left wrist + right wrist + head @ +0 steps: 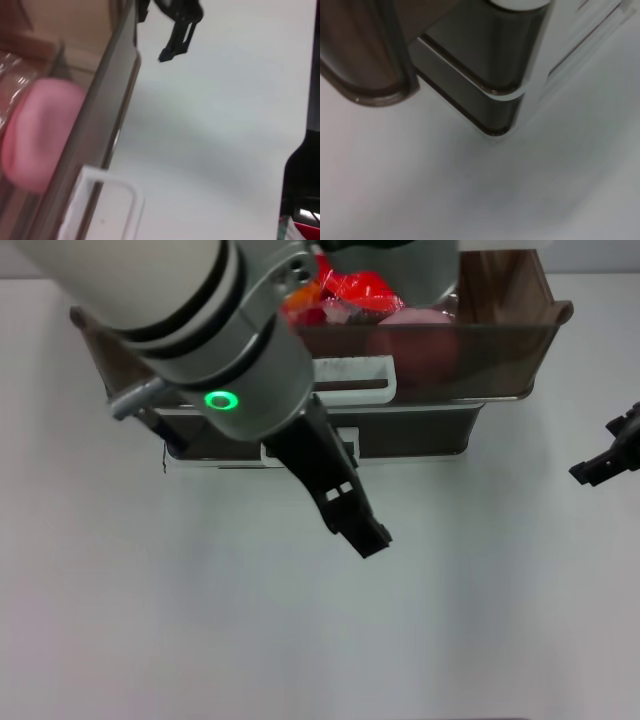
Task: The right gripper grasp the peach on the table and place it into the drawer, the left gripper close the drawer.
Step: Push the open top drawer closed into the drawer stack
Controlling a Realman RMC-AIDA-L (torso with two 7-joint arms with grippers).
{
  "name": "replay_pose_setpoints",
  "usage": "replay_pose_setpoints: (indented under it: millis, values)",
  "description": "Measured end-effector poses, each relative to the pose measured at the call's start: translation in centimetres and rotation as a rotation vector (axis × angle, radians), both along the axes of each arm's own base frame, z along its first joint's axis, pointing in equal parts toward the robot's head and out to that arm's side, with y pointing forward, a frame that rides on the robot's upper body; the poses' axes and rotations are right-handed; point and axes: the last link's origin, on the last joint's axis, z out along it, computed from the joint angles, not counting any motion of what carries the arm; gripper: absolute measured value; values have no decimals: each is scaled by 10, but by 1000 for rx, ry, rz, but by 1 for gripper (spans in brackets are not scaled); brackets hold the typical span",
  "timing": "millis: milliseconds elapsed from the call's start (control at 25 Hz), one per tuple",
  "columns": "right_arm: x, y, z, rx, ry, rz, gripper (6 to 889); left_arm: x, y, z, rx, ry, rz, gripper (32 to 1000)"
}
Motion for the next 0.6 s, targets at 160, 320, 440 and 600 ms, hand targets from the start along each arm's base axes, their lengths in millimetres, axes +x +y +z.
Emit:
replay_pose_setpoints:
  millis: [160,320,440,600]
  values:
    - [-3,3,-1,15,10,13,866,5,4,-9,-29,23,-19,815]
    - [-4,4,-1,15,20,16,866,2,13,-18,-44,53,-3,815]
    - [-3,3,-3,12,22,12,866,-1,21,-24,-51,63,6,815]
    - [-2,3,-4,11,23,9,866,1,29,-25,-43,65,-14,815]
